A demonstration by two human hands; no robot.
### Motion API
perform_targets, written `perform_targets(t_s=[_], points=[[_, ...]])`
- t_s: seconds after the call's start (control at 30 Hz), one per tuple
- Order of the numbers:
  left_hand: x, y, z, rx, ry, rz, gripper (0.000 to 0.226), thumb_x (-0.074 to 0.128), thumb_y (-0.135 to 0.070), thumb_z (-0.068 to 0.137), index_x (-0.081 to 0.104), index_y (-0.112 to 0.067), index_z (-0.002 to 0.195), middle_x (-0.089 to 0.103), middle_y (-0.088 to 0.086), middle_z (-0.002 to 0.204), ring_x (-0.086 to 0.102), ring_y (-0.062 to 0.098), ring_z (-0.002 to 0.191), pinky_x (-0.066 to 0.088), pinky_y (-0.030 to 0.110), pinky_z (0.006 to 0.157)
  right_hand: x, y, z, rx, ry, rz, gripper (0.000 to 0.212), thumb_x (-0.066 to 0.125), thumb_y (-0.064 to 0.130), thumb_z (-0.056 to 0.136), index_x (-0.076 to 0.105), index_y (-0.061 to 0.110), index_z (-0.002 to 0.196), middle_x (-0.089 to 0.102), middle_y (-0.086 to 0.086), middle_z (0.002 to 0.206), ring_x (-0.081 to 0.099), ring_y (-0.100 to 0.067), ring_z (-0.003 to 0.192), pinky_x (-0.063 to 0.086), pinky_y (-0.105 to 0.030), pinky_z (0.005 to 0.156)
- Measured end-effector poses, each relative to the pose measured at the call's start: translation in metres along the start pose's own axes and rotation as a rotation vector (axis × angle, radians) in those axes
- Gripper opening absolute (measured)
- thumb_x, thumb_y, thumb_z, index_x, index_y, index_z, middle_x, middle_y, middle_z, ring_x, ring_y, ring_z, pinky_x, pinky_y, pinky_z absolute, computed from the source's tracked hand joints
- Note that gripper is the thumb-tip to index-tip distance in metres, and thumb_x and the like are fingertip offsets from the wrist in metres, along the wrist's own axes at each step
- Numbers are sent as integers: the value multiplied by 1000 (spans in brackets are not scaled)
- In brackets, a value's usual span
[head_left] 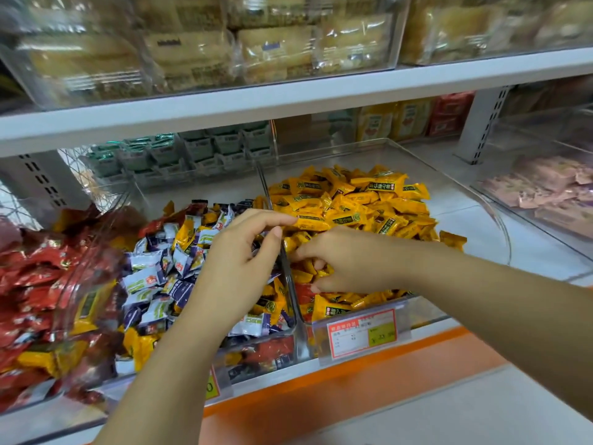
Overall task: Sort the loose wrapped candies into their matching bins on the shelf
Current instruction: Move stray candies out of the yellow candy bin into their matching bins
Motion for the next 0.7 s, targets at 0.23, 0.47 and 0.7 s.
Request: perform_targets(t_s=[0.23, 0.47, 0.7], points=[[0, 2, 0, 23, 16, 10, 30, 48, -17, 96, 58, -45, 98, 56, -28, 99, 50, -12, 99, 33, -1, 79, -3, -31, 15, 100, -26, -18, 73, 69, 29, 84, 30, 28, 146, 44, 7, 140, 44, -6, 107, 29, -16, 81], [-1, 0, -1, 20, 31, -5, 31, 48, -15, 96, 58, -44, 97, 56, -29, 101, 49, -16, 100, 32, -2, 81, 4, -39, 9, 97, 98, -348, 53, 64, 48, 82, 41, 44, 130, 34, 5, 133, 47, -16, 109, 40, -32, 84], [-1, 1, -2, 21, 45, -10, 27, 47, -14, 96, 61, -37, 100, 56, -28, 106, 48, -16, 103, 31, -3, 84, -15, -50, -11, 81, 108, -490, 31, 54, 51, 87, 54, 43, 117, 47, 10, 122, 43, -15, 109, 40, -33, 88]])
Point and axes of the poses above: each hand's wrist, its own z-axis towards the middle knuckle, its own x-axis out of the palm, y = z × x, the point moved 9 cm from there along z, towards the middle knuckle
